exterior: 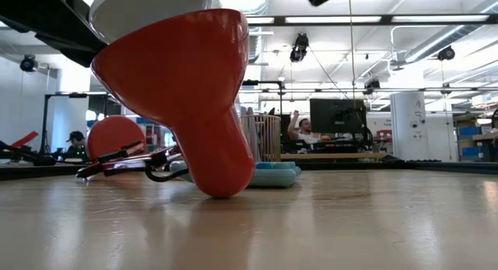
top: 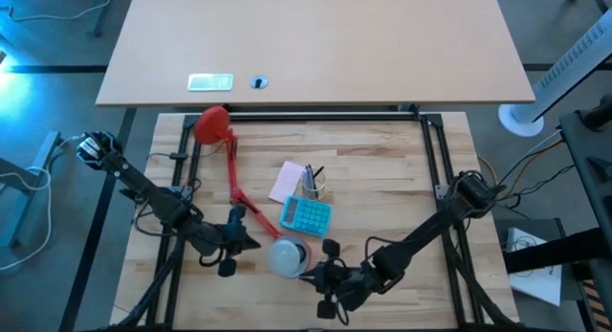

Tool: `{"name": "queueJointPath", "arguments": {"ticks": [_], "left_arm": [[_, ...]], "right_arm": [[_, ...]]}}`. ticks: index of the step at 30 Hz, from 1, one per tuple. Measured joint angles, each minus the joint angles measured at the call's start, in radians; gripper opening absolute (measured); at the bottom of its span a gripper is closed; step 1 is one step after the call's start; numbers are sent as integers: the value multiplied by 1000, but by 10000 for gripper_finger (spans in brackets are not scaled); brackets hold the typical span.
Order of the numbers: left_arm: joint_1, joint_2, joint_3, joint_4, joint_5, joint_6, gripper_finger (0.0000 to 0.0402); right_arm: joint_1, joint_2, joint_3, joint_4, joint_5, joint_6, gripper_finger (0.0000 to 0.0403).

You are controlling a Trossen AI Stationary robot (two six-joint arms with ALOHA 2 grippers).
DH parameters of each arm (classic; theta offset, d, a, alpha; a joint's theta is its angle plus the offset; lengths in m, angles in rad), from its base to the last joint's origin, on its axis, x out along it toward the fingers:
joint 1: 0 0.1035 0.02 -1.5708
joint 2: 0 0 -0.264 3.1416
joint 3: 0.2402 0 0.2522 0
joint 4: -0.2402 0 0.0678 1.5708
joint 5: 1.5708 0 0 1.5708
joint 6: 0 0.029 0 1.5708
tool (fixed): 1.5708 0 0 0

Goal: Screw lightbulb
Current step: Remove the lightbulb from the red desk lamp

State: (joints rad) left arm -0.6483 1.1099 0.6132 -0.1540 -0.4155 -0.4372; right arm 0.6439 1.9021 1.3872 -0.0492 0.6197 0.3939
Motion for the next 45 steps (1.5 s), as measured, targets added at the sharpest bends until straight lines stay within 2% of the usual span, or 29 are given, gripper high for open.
{"name": "queueJointPath", "arguments": {"ticks": [10,21,26,30,36,41,45], "left_arm": [[14,17,-1,-15,-5,9,0],[15,-10,-1,-54,-20,8,0],[15,-34,-1,-114,-20,-34,0],[13,-52,-1,-177,18,-89,0],[10,-47,0,-225,42,-126,0],[10,-39,-1,-223,8,-111,0],[13,-38,-1,-182,-28,-64,0]], "right_arm": [[2,100,0,68,-53,57,18],[-2,129,0,47,-40,104,18],[-26,120,-1,-27,26,105,18],[-50,102,-1,-86,38,112,18],[-74,47,-1,-289,51,141,18],[-82,-20,-1,-493,122,194,18],[-75,-53,-1,-501,130,227,18]]}}
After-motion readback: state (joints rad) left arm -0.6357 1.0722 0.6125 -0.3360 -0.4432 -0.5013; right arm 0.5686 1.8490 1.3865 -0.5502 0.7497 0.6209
